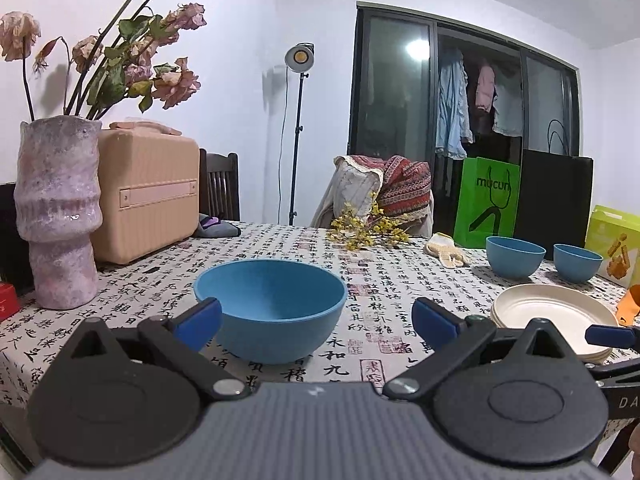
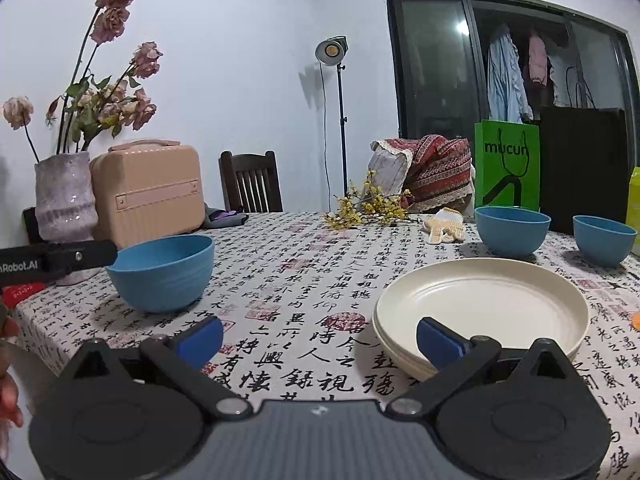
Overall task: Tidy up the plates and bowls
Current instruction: 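Move both open grippers toward the two blue bowls by the green bag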
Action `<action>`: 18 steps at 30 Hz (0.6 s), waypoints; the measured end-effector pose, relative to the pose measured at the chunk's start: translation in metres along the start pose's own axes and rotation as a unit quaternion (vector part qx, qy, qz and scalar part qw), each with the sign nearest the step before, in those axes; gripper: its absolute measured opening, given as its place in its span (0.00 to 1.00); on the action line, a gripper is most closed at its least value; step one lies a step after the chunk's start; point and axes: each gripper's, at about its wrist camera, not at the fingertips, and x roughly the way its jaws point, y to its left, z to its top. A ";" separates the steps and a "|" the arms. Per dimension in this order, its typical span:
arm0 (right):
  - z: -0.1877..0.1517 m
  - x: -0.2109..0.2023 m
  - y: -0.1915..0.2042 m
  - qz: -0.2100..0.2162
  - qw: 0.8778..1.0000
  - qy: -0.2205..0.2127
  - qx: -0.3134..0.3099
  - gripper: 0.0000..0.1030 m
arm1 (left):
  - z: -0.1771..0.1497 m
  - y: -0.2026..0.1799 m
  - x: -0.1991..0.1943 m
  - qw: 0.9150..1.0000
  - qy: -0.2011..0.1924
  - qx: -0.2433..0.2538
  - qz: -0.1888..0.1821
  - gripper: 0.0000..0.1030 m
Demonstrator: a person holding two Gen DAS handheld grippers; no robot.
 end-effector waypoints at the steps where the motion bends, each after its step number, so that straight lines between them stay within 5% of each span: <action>1: 0.000 -0.001 0.000 -0.002 1.000 0.000 0.000 1.00 | 0.000 0.000 0.000 1.000 0.000 0.000 -0.002 1.00; 18: 0.001 -0.022 -0.016 -0.001 1.000 -0.009 0.008 1.00 | 0.001 -0.021 -0.009 1.000 0.006 0.002 -0.008 1.00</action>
